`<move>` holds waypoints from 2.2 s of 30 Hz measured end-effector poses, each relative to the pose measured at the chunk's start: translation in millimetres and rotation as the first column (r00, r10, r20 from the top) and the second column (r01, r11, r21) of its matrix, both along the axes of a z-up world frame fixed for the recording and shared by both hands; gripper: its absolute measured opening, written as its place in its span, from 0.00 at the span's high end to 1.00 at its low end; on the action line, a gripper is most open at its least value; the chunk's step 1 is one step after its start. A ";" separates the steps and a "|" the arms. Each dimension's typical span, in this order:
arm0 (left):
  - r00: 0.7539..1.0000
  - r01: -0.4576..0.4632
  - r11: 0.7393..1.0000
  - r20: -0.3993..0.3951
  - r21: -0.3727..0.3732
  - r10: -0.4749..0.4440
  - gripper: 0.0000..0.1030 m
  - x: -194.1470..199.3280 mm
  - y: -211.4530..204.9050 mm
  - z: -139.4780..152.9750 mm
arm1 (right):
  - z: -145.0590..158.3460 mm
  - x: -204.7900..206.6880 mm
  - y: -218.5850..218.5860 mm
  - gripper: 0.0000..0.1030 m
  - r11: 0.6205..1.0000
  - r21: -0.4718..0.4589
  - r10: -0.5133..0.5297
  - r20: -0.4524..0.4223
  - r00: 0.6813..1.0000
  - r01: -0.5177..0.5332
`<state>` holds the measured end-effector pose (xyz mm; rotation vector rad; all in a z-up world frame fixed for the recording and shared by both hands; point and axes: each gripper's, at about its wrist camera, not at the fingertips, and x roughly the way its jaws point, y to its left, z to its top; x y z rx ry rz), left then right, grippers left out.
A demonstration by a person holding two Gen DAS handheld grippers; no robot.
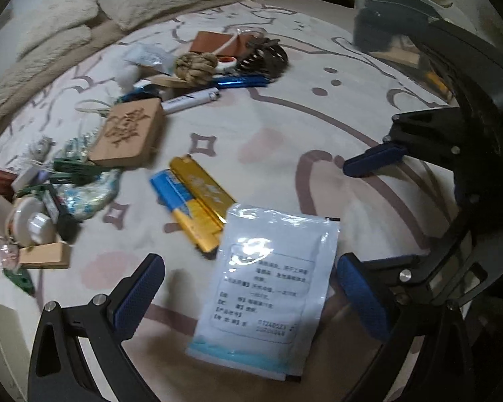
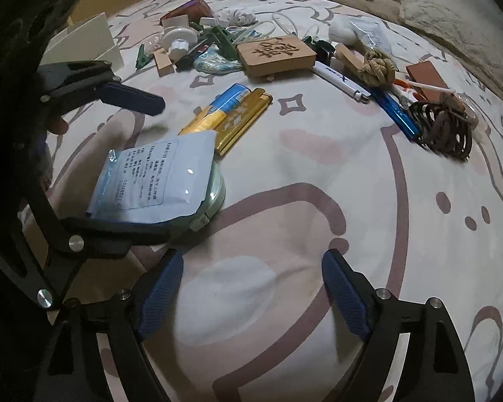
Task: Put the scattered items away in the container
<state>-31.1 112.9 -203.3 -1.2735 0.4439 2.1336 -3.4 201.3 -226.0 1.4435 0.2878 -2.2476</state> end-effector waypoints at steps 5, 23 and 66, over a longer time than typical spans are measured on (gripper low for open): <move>0.997 -0.027 0.999 0.076 0.017 0.026 0.00 -4.3 -2.8 -8.8 | -1.9 1.2 0.2 0.16 1.000 -0.015 0.008 -0.022 1.000 -0.008; 0.992 -0.063 0.997 0.113 0.036 0.059 0.35 -3.6 -32.7 -2.4 | -11.5 8.9 -7.2 0.00 0.999 0.005 0.034 -0.095 0.995 -0.034; 0.928 -0.366 0.926 0.041 -0.087 0.371 0.16 -27.7 -93.1 -9.1 | 10.3 -26.6 -75.5 0.51 0.999 0.042 -0.023 -0.041 0.999 0.025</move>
